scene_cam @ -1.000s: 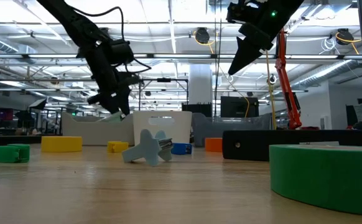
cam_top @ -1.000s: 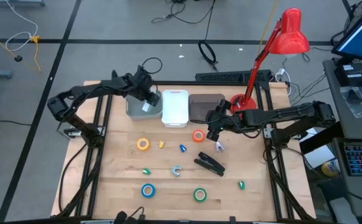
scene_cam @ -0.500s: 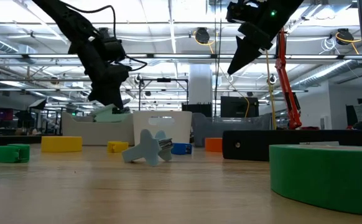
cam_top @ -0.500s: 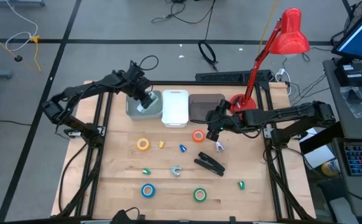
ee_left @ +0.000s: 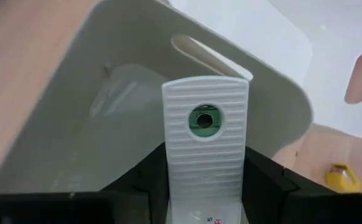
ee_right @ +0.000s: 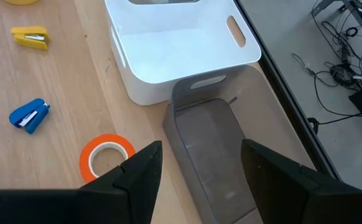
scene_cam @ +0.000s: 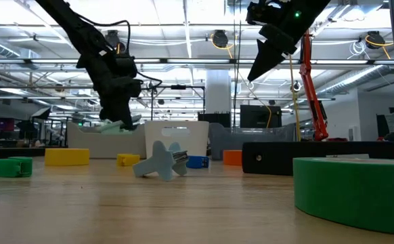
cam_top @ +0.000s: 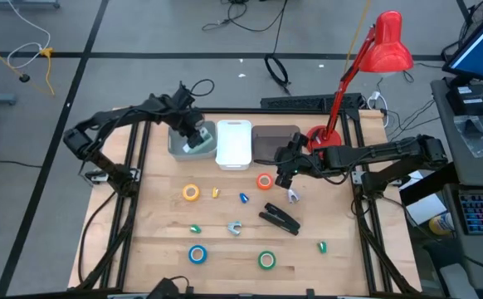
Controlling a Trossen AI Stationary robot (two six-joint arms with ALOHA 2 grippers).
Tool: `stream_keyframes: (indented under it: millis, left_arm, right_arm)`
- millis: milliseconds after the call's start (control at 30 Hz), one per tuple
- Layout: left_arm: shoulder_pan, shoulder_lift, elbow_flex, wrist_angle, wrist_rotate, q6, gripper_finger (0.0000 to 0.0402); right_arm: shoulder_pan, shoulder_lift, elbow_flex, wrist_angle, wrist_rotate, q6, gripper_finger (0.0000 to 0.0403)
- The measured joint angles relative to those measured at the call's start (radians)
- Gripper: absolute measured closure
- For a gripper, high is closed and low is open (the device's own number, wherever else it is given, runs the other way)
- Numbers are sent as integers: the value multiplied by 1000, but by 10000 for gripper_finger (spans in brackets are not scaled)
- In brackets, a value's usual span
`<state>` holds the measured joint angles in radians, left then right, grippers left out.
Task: Pick and place Stapler, Stapler remover, tape
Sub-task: Put the light green stapler into the gray bin
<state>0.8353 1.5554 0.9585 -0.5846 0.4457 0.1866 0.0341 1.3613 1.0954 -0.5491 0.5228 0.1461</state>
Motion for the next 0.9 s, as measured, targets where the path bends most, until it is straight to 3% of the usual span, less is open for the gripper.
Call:
stream_keyframes:
  millis: [133, 400, 633, 900]
  left_arm:
    - [-16, 29, 0, -2, -1, 29, 232]
    - [-43, 72, 0, -2, -48, 67, 250]
    - [-46, 76, 0, -1, -109, 81, 203]
    - [-46, 69, 0, 0, -143, 66, 196]
  right_arm:
    - [0, 0, 0, 0, 0, 30, 193]
    - [0, 0, 0, 0, 0, 37, 193]
    - [0, 0, 0, 0, 0, 56, 193]
    - [0, 0, 0, 0, 0, 56, 193]
